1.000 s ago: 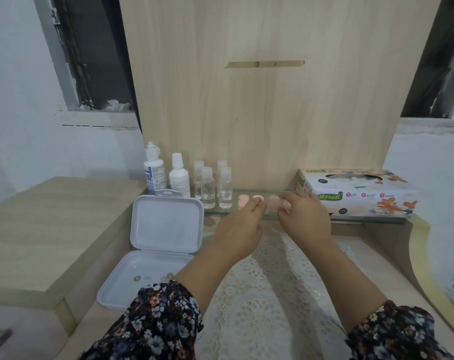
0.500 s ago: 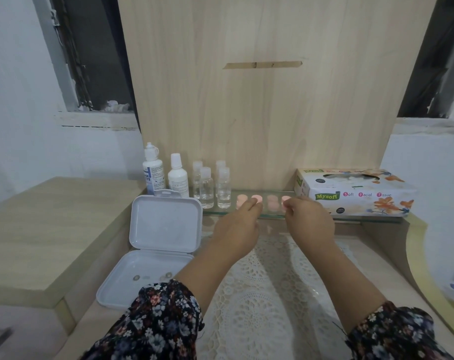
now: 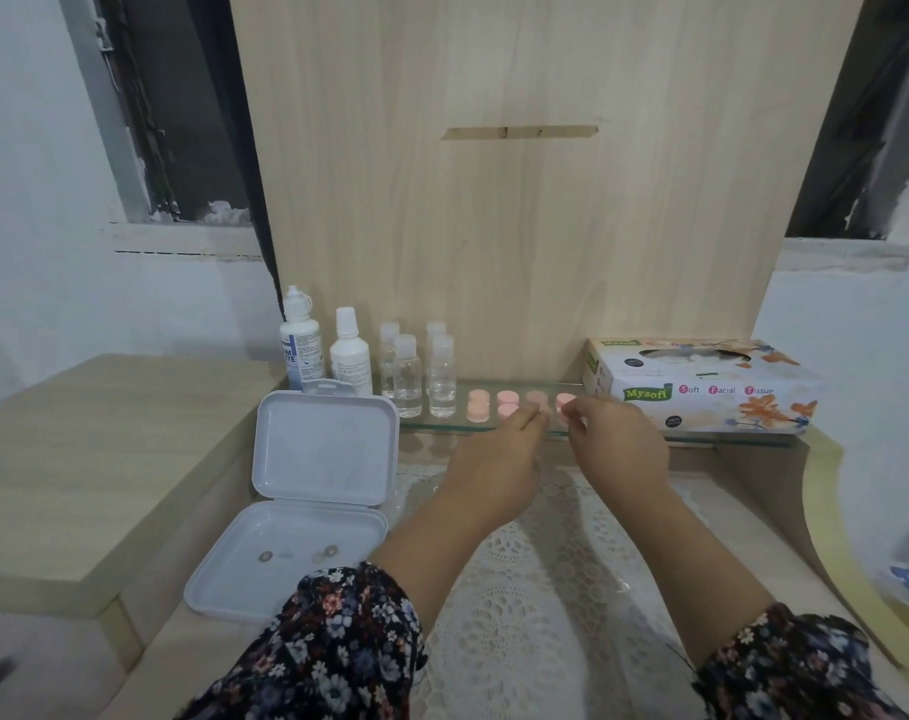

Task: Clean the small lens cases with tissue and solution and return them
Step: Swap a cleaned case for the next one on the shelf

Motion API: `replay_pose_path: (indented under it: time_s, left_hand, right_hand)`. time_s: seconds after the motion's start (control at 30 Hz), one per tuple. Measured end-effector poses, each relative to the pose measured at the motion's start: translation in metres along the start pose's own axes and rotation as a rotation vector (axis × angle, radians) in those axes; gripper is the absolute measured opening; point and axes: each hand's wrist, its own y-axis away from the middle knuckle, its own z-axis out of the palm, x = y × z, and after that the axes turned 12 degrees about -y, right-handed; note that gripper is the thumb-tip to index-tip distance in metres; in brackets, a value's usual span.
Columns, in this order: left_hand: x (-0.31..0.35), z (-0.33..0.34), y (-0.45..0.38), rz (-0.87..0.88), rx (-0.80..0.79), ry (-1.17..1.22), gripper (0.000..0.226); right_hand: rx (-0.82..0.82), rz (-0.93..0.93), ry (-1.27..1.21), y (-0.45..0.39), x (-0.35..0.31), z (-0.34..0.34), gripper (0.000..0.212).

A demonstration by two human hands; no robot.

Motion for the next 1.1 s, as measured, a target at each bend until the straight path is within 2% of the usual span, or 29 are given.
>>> replay_pose_path:
  time_s: [0.2,0.3,0.43,0.53,0.77,0.9,1.0,1.1]
  left_hand:
    - [0.0,-0.005,0.0,-0.001,-0.004,0.012,0.053]
    - [-0.001,-0.005,0.001,-0.067,-0.013,0.017,0.055]
    - [-0.008,-0.002,0.002,-0.154,-0.02,0.012,0.061]
    - [-0.01,-0.001,0.003,-0.151,-0.043,0.004,0.06]
    - [-0.014,-0.003,0.003,-0.14,-0.062,0.033,0.062]
    - [-0.014,-0.005,0.006,-0.14,-0.059,0.042,0.068]
    - [-0.016,-0.004,0.013,-0.191,-0.027,0.028,0.067]
    - [-0.021,-0.001,0.019,-0.265,-0.004,-0.014,0.067]
  right_hand:
    - [-0.012,-0.001,-0.002,-0.001,0.002,0.001,0.025]
    - [0.007,-0.003,-0.034,0.0,0.002,0.002,0.026]
    - [-0.017,-0.132,-0.107,0.002,0.002,0.007,0.033]
    - [-0.022,-0.201,-0.098,0.002,0.003,0.014,0.031]
    - [-0.037,-0.182,-0.065,0.0,0.002,0.019,0.033]
    - [0.02,-0.203,-0.083,0.0,0.002,0.023,0.031]
    - [0.094,-0.311,-0.072,0.0,0.003,0.028,0.038]
    - [0.062,-0.451,-0.028,0.002,-0.001,0.033,0.047]
